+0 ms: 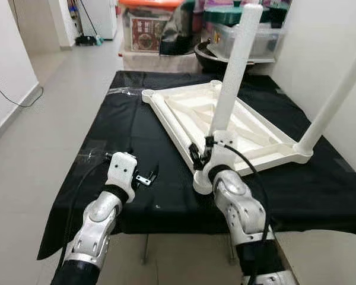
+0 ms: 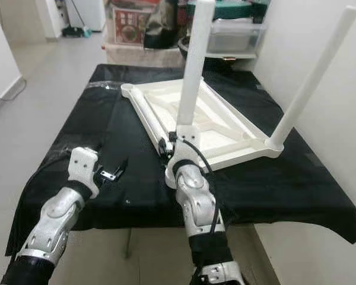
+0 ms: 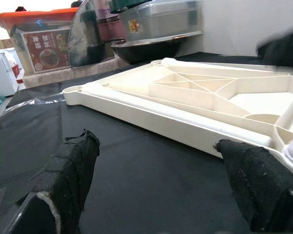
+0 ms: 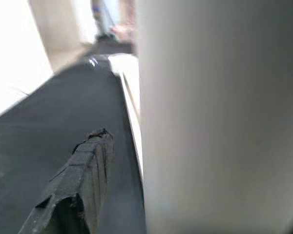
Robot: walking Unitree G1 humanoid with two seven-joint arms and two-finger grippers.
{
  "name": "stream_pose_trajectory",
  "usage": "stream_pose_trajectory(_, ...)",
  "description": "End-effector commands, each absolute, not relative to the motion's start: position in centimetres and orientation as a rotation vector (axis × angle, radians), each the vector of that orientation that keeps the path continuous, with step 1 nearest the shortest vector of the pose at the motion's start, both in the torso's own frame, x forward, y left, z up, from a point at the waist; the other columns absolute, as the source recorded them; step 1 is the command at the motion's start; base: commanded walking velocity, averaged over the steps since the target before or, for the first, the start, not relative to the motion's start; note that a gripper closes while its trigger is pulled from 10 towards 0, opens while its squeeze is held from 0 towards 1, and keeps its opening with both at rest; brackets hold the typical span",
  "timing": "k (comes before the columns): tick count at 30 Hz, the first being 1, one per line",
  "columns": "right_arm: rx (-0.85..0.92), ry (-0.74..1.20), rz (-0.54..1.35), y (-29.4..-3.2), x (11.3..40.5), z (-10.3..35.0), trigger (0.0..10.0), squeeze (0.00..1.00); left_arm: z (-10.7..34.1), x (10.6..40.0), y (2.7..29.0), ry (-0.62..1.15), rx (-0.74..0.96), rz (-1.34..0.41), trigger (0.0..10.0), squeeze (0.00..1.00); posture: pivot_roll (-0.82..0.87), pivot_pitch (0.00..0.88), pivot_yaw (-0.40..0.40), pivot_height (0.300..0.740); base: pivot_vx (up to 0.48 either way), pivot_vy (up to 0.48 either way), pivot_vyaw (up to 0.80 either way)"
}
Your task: Building children table
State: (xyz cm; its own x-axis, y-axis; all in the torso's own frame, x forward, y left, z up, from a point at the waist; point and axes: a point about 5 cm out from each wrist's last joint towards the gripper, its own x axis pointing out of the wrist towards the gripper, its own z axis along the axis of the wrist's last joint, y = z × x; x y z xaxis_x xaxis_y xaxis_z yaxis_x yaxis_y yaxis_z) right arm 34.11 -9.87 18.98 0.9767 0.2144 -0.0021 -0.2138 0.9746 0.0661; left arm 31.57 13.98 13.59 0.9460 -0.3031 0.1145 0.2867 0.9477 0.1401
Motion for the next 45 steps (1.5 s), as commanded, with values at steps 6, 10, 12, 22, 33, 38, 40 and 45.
stream_pose_trajectory(6, 0.007, -0.133, 0.698, -9.9, 32.8, 22.1, 10.0, 0.00, 12.8, 31.4, 14.2, -0.119, 0.120, -0.277, 10.0, 0.00, 0.12, 0.000, -0.086, 0.740, 0.000, 0.000, 0.00)
stream_pose_trajectory(10, -0.044, -0.120, 0.872, -9.8, 32.1, 21.6, 5.0, 0.00, 12.5, 31.0, 14.0, -0.112, 0.117, -0.285, 10.0, 0.00, 0.14, 0.000, -0.092, 0.740, 0.000, 0.000, 0.00)
stream_pose_trajectory(12, -0.027, -0.061, 1.009, -9.4, 31.6, 20.3, 0.0, 0.00, 12.4, 30.9, 14.3, -0.107, 0.118, -0.280, 10.0, 0.00, 0.14, 0.000, -0.090, 0.740, 0.000, 0.000, 0.00)
stream_pose_trajectory(22, -0.035, 0.204, 0.328, -11.3, 36.8, 15.8, 0.0, 0.00, 12.9, 31.4, 14.9, -0.122, 0.129, -0.260, 10.0, 0.00, 0.15, 0.000, -0.096, 0.740, 0.000, 0.000, 0.00)
stream_pose_trajectory(33, 0.150, 0.241, -0.099, -11.7, 33.4, 13.6, 8.9, 0.00, 12.4, 30.7, 14.8, -0.098, 0.137, -0.285, 10.0, 0.00, 0.14, 0.000, -0.062, 0.740, 0.000, 0.000, 0.00)
stream_pose_trajectory(38, 0.108, 0.121, -0.016, -11.4, 33.4, 16.1, 10.0, 1.00, 12.4, 31.1, 14.9, -0.100, 0.138, -0.281, 10.0, 0.00, 0.12, 0.000, -0.060, 0.740, 0.000, 0.000, 0.00)
stream_pose_trajectory(40, 0.104, 0.073, 0.061, -11.6, 34.1, 17.3, 10.0, 0.00, 12.5, 31.2, 14.8, -0.102, 0.135, -0.278, 10.0, 0.00, 0.13, 0.000, -0.067, 0.740, 0.000, 0.000, 0.00)
stream_pose_trajectory(45, 0.209, -0.043, 0.417, -11.9, 34.8, 20.1, 10.0, 0.00, 12.3, 30.7, 14.8, -0.102, 0.130, -0.276, 10.0, 0.00, 0.14, 0.000, -0.073, 0.740, 0.000, 0.000, 0.00)
